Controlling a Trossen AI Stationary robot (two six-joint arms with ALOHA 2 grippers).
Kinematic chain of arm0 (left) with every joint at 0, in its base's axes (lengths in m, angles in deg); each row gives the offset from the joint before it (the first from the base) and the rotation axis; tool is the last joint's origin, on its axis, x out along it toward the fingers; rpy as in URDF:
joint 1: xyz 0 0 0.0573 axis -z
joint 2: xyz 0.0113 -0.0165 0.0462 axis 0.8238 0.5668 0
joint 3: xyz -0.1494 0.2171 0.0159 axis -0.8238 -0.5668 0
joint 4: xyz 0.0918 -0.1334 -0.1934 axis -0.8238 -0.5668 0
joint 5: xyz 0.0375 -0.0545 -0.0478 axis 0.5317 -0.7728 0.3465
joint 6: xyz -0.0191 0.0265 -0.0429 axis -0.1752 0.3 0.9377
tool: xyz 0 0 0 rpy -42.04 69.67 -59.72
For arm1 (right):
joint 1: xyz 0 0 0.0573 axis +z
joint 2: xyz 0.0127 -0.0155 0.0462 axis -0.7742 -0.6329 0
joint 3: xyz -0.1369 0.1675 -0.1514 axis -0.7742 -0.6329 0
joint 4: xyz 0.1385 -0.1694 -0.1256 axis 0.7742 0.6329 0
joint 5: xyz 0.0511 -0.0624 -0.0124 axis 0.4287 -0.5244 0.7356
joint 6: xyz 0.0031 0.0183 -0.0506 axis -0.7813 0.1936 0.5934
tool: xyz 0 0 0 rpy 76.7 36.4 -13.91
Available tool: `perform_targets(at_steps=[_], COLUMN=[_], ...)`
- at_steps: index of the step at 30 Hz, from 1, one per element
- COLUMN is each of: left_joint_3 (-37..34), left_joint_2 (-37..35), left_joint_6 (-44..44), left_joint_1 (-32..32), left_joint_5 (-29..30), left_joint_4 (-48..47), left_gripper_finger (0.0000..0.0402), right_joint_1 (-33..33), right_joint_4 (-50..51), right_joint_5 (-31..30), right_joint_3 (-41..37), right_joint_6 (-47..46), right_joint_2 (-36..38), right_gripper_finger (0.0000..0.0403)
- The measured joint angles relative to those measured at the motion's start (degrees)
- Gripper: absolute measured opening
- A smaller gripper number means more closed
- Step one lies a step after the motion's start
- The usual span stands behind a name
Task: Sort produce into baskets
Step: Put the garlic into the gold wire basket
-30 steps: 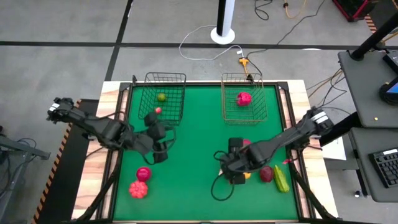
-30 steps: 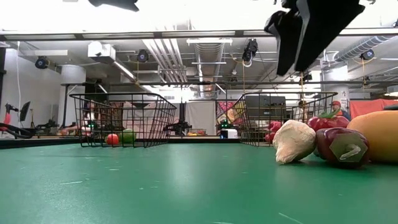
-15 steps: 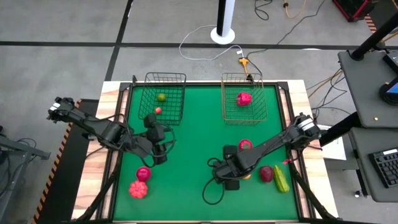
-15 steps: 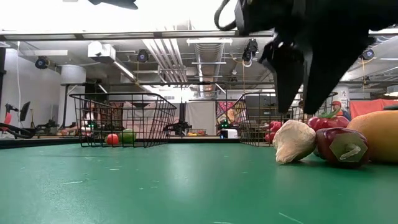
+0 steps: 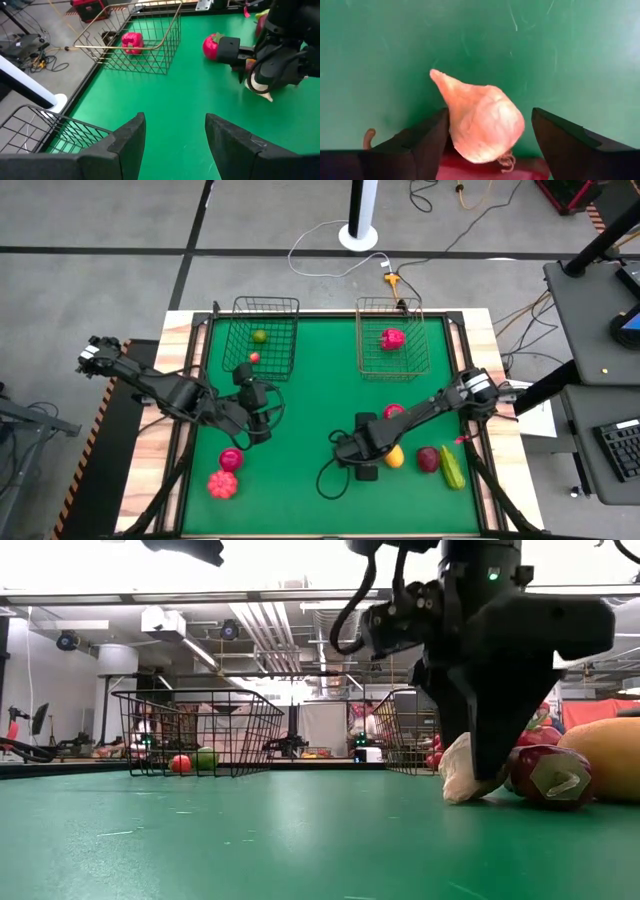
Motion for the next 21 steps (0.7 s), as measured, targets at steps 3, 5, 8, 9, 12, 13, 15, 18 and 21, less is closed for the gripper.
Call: perform_targets(at_steps=[3,5,8,9,12,13,15,18,21], left_joint_3=[-0.63,-1.01,-1.08,-1.08,-1.09,-1.11,-1.19,-1.42,-1.9], left_joint_2=[0.0,0.0,0.0,0.0,0.0,0.0,0.0,0.0,0.0], left_joint_6=[0.0,0.02,0.57,0.74,1.12,1.41,1.67,2.19,2.59], left_joint_1=[0.0,0.0,0.0,0.0,0.0,0.0,0.0,0.0,0.0], left_joint_5=[0.26,0.48,0.48,0.48,0.48,0.46,0.48,0.46,0.46], left_joint_4=[0.09,0.12,0.14,0.15,0.29,0.4,0.57,0.55,0.9], left_gripper_finger=[0.0187,0.0187,0.0187,0.0187,0.0187,0.0187,0.0187,0.0187,0.0187], right_joint_1=[-0.38,-0.46,-0.6,-0.66,-0.66,-0.66,-0.68,-0.68,-0.73], right_joint_4=[-0.19,-0.25,-0.29,-0.32,-0.37,-0.41,-0.78,-1.59,-3.79], right_joint_5=[1.34,1.5,1.52,1.49,1.14,0.74,0.45,-1.09,-2.92], right_joint_3=[0.0,0.0,0.0,0.0,-0.03,-0.04,-0.04,-0.04,-0.04], right_joint_6=[-0.01,0.08,0.47,0.47,0.49,0.53,0.61,1.1,2.12], right_joint_2=[-0.77,-1.13,-1.16,-1.13,-0.51,-0.14,0.75,2.71,5.07], right_gripper_finger=[0.0251,0.0231,0.0199,0.019,0.0171,0.0168,0.0167,0.0173,0.0174])
